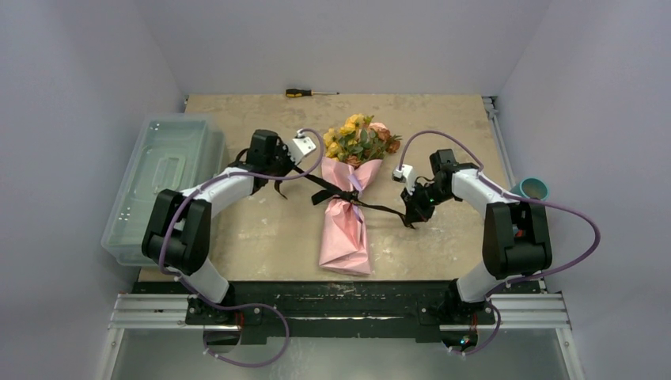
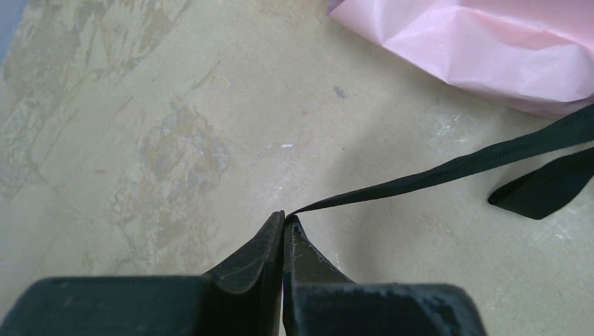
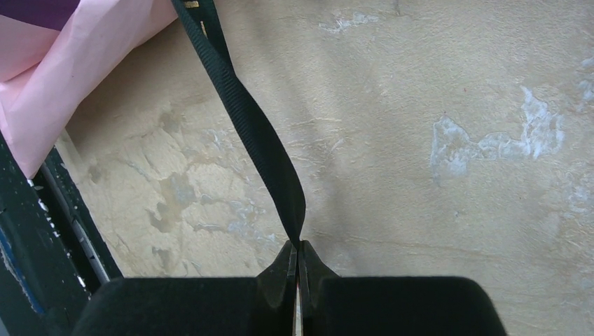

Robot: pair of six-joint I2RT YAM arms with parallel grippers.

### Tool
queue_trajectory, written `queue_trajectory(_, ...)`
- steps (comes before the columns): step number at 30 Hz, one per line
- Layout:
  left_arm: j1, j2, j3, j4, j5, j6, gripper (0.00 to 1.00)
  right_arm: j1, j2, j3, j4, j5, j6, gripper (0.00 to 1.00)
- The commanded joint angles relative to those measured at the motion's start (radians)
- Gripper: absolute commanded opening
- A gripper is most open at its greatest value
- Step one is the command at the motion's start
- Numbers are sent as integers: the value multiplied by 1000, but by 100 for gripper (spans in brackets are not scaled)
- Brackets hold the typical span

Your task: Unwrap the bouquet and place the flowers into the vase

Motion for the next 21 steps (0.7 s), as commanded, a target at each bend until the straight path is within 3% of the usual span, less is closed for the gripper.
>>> queue_trajectory(1,18,6,33,95,-90,12,0,-7,1,-8,-6,16,-23,0)
queue_trajectory(21,56,71,68,157,-225,10,0,-20,-8,-14,-31,28,-41,0)
